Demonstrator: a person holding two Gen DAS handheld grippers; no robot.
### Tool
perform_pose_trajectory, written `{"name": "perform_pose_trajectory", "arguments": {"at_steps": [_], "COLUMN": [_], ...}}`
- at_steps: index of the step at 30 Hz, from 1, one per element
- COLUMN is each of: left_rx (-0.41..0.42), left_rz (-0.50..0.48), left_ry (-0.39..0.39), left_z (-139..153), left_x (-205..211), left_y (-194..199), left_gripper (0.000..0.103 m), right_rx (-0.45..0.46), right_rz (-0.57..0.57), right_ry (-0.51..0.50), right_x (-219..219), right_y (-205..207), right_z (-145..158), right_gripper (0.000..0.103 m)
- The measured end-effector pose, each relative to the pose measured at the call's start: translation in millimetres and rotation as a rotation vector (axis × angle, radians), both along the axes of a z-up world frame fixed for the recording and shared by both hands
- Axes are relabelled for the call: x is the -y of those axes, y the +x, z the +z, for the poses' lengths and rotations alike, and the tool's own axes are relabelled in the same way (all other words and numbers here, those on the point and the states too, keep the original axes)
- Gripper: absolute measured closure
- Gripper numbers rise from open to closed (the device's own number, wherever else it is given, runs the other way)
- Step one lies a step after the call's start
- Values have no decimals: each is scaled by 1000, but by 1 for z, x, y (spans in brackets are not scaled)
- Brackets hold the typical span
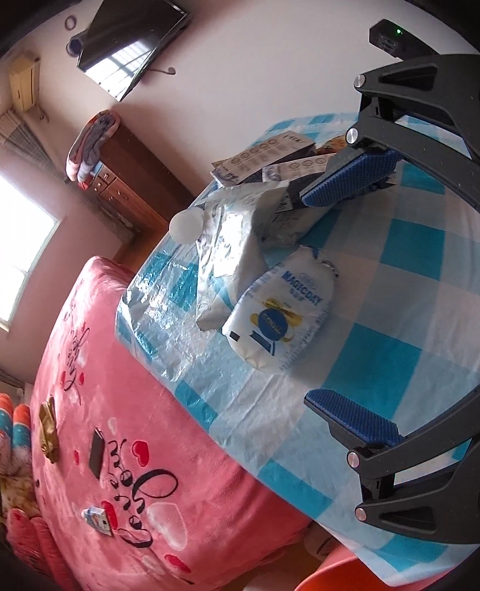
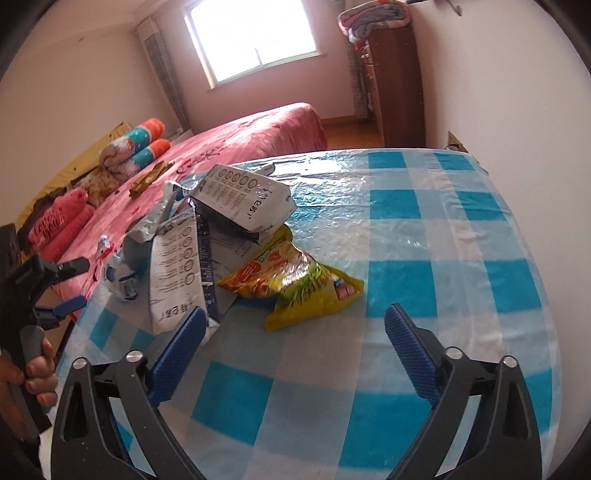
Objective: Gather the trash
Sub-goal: 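Close the left tool on the white yogurt bottle while the right tool grasps the yellow chip bag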
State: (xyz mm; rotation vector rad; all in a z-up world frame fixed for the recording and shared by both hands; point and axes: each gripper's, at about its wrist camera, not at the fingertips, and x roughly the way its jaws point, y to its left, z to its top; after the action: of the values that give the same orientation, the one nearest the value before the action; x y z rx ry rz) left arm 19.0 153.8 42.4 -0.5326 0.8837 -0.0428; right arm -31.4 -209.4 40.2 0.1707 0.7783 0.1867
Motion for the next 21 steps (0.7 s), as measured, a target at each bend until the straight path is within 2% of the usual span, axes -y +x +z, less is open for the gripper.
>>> {"name": "perform_pose_trajectory", "arguments": {"at_steps": [11, 20, 21], "left_rx": [-85, -107, -106], "left_rz": [63, 52, 51], "left_ry": [-36, 14, 20], "left_z": [-18, -25, -25], "left_x": [-5, 9, 10], "left_y": [31, 45, 46], "left_gripper": [4, 5, 8], "right_rx": [-43, -77, -82], "right_rz": [80, 122, 130], "right_ry": [-81, -62, -64], "right_x": [-8, -5, -6], "right_y": [35, 58, 60], "right_z": [-12, -22, -23], "right_gripper": [17, 14, 14]}}
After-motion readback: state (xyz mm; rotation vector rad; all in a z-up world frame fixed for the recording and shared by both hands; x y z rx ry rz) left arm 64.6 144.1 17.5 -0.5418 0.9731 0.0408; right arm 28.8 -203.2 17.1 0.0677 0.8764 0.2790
